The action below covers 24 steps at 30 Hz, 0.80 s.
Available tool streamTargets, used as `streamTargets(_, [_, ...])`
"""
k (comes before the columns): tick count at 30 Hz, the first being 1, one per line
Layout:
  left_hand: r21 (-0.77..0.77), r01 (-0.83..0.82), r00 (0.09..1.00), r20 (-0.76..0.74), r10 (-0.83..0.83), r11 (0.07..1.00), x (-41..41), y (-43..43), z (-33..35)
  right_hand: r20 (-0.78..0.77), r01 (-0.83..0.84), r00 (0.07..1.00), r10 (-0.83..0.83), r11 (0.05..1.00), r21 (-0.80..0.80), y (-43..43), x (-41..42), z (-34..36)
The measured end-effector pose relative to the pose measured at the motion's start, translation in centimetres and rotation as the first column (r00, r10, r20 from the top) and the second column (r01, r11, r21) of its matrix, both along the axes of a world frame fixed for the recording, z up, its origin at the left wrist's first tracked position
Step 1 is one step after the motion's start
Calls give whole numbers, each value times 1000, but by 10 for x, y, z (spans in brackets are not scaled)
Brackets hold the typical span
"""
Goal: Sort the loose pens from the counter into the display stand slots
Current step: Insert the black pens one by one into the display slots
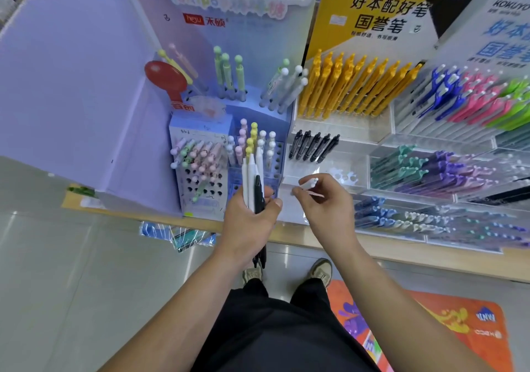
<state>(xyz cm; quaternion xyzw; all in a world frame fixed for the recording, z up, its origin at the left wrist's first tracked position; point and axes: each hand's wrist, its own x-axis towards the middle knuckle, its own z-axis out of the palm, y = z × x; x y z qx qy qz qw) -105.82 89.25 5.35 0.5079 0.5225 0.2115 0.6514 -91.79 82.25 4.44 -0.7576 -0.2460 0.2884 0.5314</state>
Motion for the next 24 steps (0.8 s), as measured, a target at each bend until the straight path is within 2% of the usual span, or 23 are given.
streamTargets(6, [-12,-11,1000,-9,11,1000,-2,0,1,-47,-6,999,1,996,-93,-1,1,-28])
streamTargets(11, [-20,5,1000,-7,-5,1000,-6,4,1,-23,20,999,-23,990,-137,-5,3,-44])
streamTargets(15, [-6,4,1000,-14,-4,1000,-8,6,-1,163,-92,978,128,973,-210,4,0,-46])
streamTargets(19, [5,-3,1000,-13,3,1000,-7,7,0,278,-262,888,367,899,-352,21,-7,-40])
streamTargets(22, [-18,-15,1000,5,15,1000,-5,8,2,376,-234,838,395,883,-406,23,-1,-46])
streamTargets(24, [-44,-15,1000,24,16,999,-4,9,3,376,-237,829,414,869,-433,24,1,-49])
